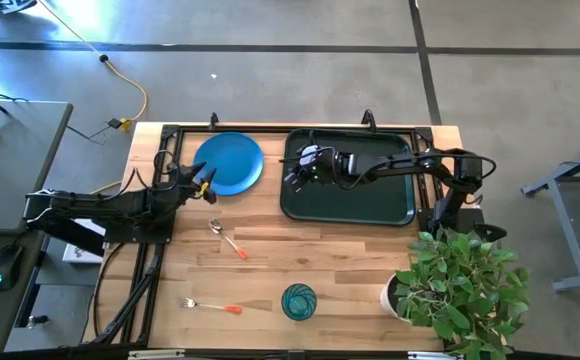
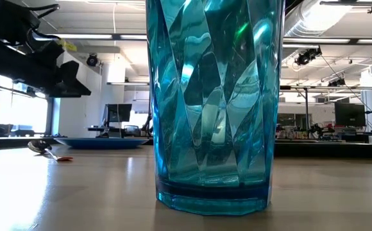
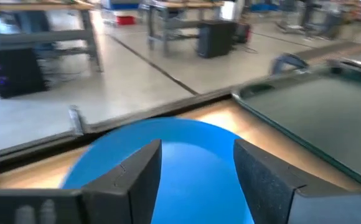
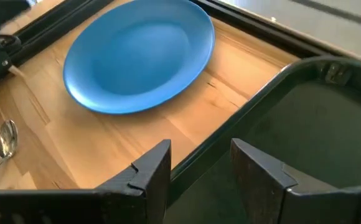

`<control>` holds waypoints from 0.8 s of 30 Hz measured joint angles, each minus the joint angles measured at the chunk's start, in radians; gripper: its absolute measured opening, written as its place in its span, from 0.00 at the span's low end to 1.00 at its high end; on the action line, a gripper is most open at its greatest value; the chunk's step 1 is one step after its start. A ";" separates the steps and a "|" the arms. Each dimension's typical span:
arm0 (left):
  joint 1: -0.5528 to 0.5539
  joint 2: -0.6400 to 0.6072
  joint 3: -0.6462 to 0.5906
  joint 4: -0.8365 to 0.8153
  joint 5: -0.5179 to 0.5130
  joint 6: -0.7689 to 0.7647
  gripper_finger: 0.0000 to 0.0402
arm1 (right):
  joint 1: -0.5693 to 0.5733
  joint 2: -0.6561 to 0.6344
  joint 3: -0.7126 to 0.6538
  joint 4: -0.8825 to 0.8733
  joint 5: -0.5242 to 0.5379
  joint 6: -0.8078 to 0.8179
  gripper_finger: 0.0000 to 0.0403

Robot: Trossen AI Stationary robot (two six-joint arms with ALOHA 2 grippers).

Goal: Pick and place plate/cup/fork/spoon on tray
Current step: Put the blue plate on the centre of the green serving tray

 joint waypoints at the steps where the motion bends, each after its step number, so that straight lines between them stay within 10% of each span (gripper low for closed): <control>1: 0.014 0.000 0.009 -0.001 -0.005 0.002 0.48 | 0.001 0.000 0.000 0.001 0.001 -0.024 0.39; 24: 0.524 0.220 0.231 -0.072 0.559 -0.002 0.48 | 0.009 0.000 0.000 0.010 -0.127 -0.146 0.39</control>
